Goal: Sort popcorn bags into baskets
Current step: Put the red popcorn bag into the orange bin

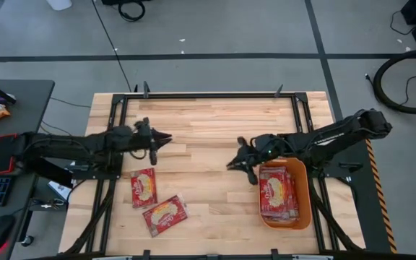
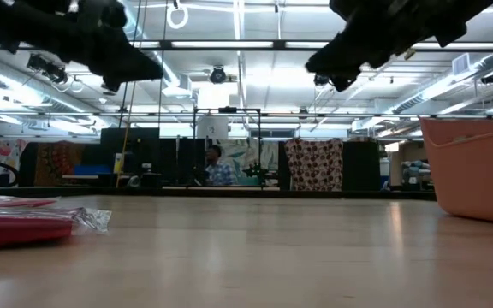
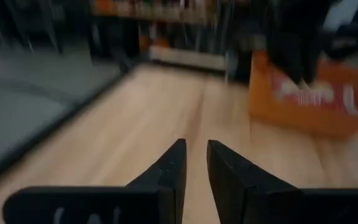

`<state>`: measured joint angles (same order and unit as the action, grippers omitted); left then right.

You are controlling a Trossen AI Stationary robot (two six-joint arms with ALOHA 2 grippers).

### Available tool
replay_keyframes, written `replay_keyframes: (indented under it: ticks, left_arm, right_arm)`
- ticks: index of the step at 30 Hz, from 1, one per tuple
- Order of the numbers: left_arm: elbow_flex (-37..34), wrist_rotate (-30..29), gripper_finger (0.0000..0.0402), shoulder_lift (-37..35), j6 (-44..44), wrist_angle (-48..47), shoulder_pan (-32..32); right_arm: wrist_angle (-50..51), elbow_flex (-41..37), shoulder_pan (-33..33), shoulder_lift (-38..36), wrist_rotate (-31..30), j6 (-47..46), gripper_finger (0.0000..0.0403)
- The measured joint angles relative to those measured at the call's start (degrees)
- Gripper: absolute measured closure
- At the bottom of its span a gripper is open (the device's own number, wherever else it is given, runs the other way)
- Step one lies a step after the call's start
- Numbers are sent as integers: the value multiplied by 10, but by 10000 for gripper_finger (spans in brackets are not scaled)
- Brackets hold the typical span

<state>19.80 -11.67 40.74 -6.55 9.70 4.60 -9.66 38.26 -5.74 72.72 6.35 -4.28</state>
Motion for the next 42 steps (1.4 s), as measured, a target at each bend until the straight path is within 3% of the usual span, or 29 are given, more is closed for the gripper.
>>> replay_keyframes:
  ticks: [4,8,12,16,20,25,30,33,37,42]
  left_arm:
    - [97,32,334,60,-25,-187,-18]
    - [160,53,334,117,-51,-353,-76]
    - [202,38,334,163,-102,-485,-167]
    - [246,-3,334,205,-187,-598,-253]
    - [272,28,333,240,-278,-689,-308]
    - [274,70,333,275,-260,-687,-358]
    - [288,83,320,338,-305,-669,-352]
    - [317,102,295,385,-338,-705,-350]
    - [335,131,276,430,-466,-754,-349]
    - [304,147,273,448,-655,-722,-323]
  right_arm:
    - [-56,0,12,18,-71,67,341]
    - [-115,0,18,56,-69,81,341]
    - [-187,0,20,108,-68,103,341]
    - [-261,0,18,154,-68,113,341]
    - [-260,7,11,177,-68,108,342]
    - [-250,12,-1,180,-68,99,348]
    - [-250,13,-10,169,-86,114,348]
    - [-239,13,-13,171,-114,119,348]
    - [-229,13,-13,171,-128,142,348]
    - [-232,13,-12,171,-128,178,348]
